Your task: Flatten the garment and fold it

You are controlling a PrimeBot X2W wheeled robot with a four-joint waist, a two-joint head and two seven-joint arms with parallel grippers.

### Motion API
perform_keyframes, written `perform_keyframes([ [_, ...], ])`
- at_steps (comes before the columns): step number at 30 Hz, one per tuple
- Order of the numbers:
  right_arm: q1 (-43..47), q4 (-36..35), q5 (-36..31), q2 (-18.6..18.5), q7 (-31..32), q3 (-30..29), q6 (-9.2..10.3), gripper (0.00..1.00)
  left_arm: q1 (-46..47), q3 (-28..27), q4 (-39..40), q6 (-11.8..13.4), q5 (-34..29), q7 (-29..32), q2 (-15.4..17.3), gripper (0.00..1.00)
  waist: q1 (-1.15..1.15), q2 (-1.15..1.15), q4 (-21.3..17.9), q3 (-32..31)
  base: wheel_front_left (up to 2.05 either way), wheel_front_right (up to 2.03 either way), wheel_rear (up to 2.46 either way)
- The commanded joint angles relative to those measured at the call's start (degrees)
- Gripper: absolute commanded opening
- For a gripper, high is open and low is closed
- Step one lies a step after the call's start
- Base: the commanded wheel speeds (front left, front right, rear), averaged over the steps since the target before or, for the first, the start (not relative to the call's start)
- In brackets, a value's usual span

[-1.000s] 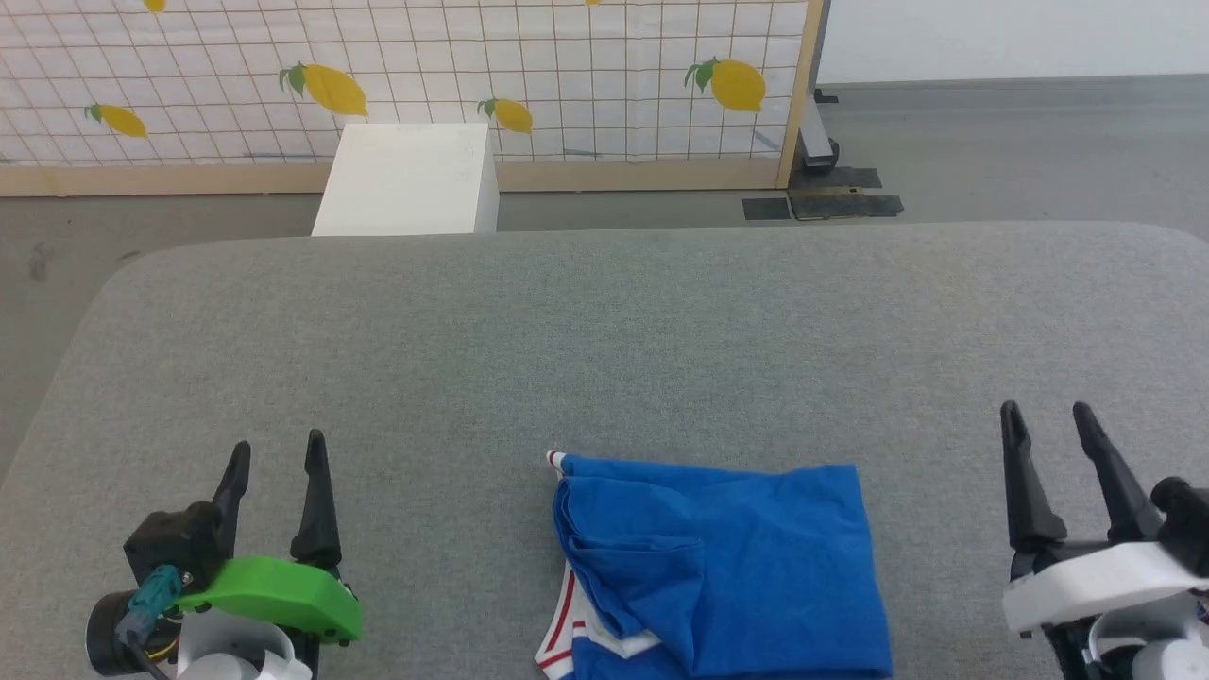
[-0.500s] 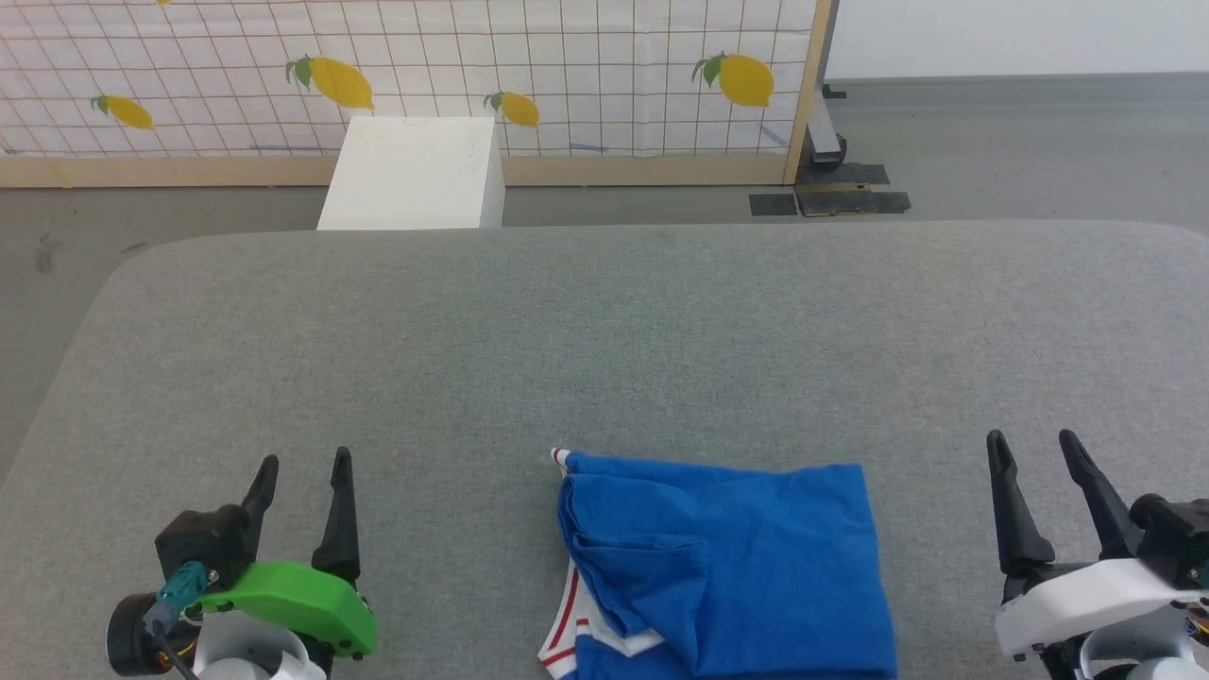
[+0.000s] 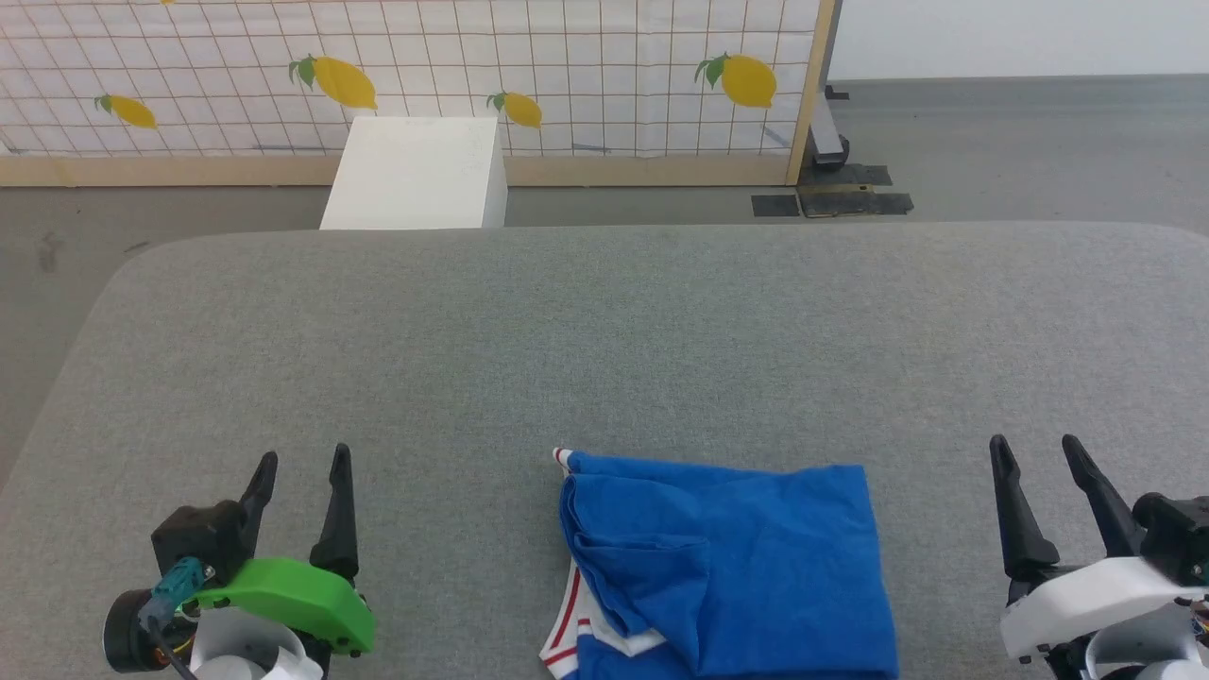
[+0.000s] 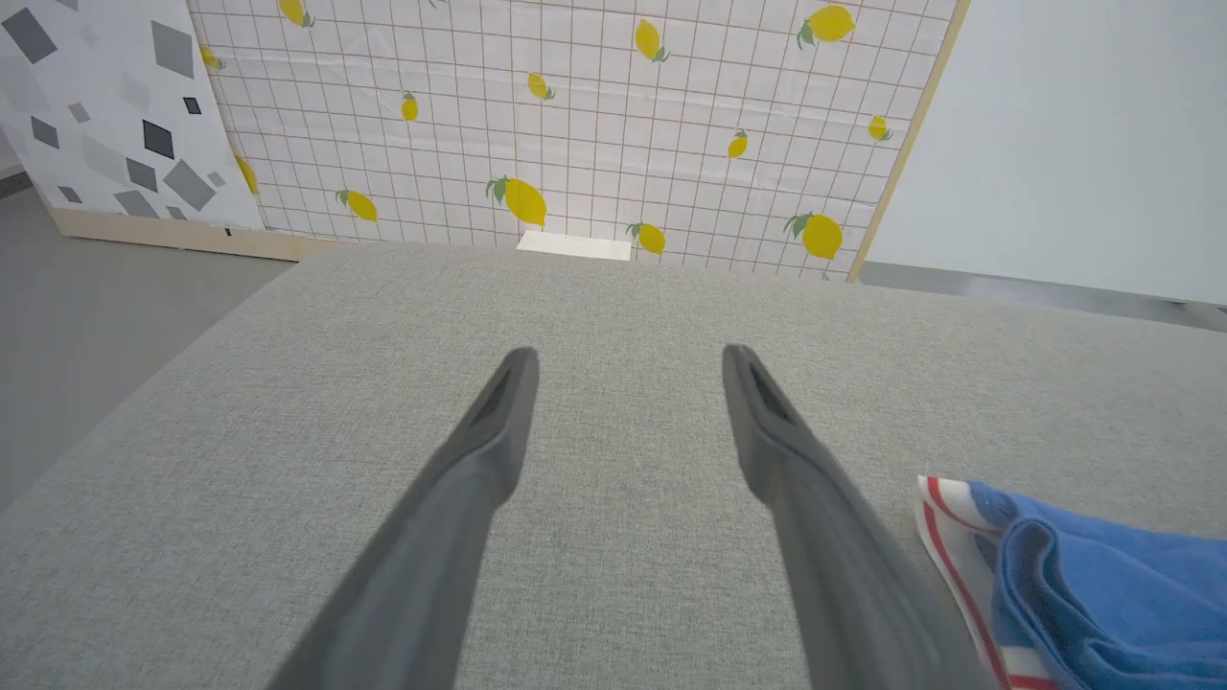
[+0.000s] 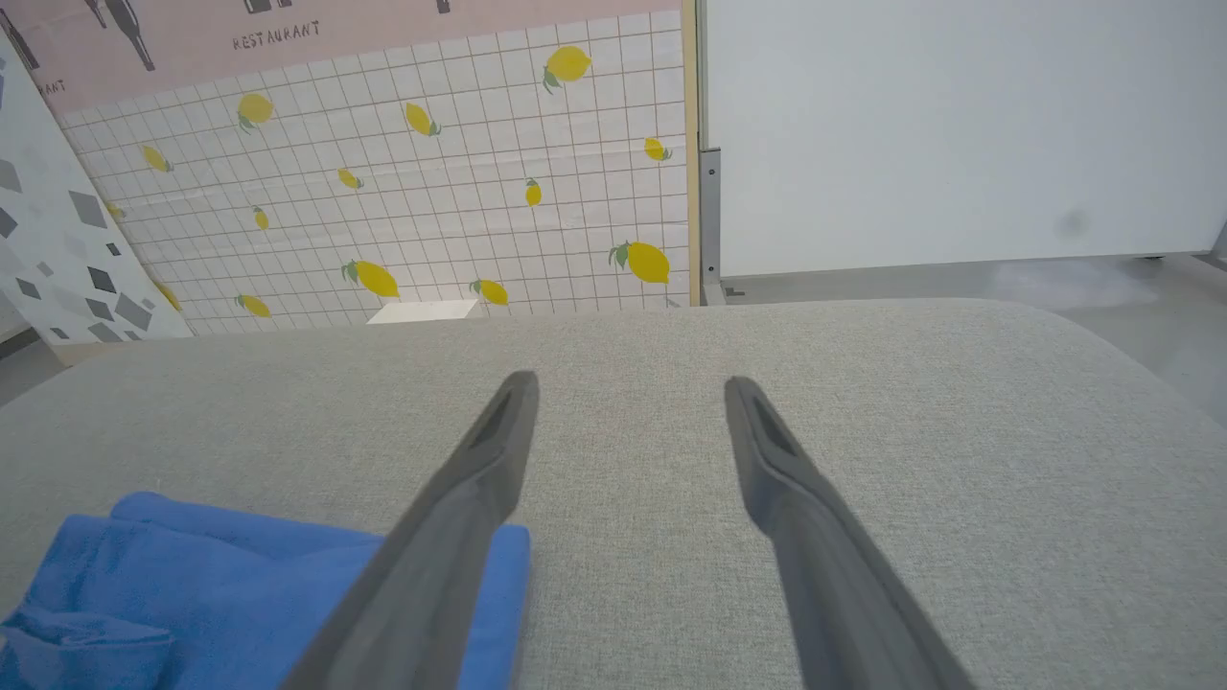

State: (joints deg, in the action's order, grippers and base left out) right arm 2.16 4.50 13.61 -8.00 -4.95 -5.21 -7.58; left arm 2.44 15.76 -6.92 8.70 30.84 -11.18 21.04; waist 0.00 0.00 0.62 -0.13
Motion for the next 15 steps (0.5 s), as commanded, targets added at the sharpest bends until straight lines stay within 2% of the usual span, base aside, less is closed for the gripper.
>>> perform_keyframes([
  [1, 0.7, -0.4, -0.6, 0.3, 0.2, -0.2, 0.09, 1.0, 0.7, 0.0, 0.1, 0.3, 0.4, 0.1, 0.3, 1.0, 0.0, 0.0, 0.1, 0.1, 0.0, 0.0, 0.0],
  [15, 0.6, 0.0, -0.7, 0.3, 1.0, -0.5, 0.09, 1.0, 0.7, 0.4, -0.1, 0.3, 0.9, 0.0, 0.6, 1.0, 0.0, 0.0, -0.1, -0.2, 0.0, 0.0, 0.0],
])
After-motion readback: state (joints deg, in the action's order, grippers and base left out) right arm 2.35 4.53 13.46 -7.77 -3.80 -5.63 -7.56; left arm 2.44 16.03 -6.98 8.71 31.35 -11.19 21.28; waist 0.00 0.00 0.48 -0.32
